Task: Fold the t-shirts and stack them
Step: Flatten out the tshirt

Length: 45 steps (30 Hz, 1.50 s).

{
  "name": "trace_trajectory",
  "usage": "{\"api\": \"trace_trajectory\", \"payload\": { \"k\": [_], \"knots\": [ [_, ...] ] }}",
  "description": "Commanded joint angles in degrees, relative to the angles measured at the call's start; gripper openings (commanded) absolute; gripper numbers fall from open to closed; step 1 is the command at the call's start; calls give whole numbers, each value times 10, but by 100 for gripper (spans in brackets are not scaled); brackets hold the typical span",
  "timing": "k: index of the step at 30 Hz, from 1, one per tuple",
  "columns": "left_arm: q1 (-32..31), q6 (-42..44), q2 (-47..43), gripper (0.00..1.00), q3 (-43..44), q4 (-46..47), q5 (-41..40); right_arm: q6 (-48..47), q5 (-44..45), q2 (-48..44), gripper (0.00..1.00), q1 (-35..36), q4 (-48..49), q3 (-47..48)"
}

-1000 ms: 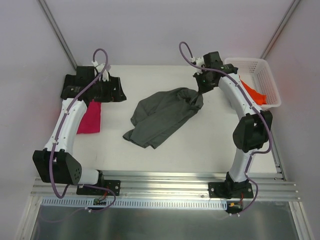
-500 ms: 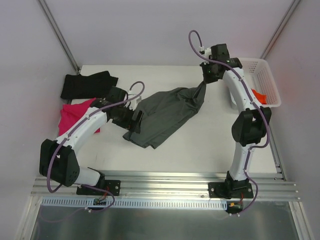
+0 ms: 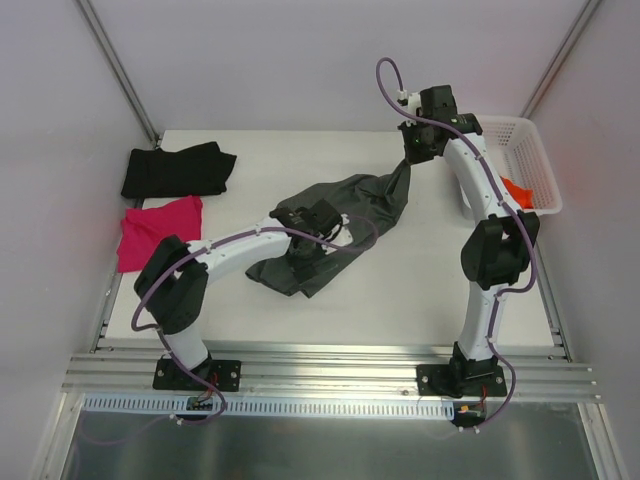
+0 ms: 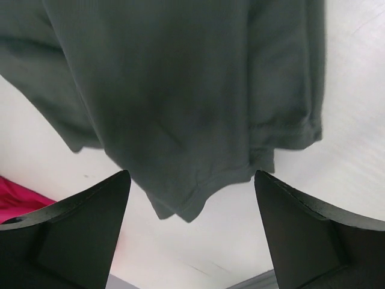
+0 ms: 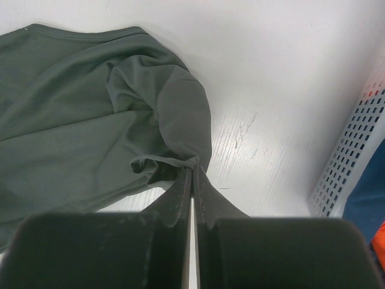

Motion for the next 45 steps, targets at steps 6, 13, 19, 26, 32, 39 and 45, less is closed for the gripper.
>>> {"api": "trace_trajectory", "payload": {
  "k": [6, 13, 19, 26, 32, 39, 45],
  "knots": [
    [-55, -25, 30, 82, 69, -29, -21, -4, 3, -30, 1, 3, 7, 6],
    [-74, -44, 29, 74, 40, -39, 16, -5, 7, -32, 1, 2, 6, -1],
    [-92, -65, 48, 70, 43, -62, 65, -8, 10, -33, 1, 2, 6, -14],
    [-111, -83, 63, 65, 35, -75, 105, -10, 13, -39, 1, 3, 6, -22],
    [-112, -93, 72, 65, 25, -75, 135, -15, 18, -39, 1, 7, 8, -25],
    [-113, -98, 97, 63, 25, -75, 151, -17, 18, -35, 1, 8, 8, -27],
    [-113, -101, 110, 63, 38, -73, 146, -16, 16, -33, 1, 8, 10, -27]
  ]
}}
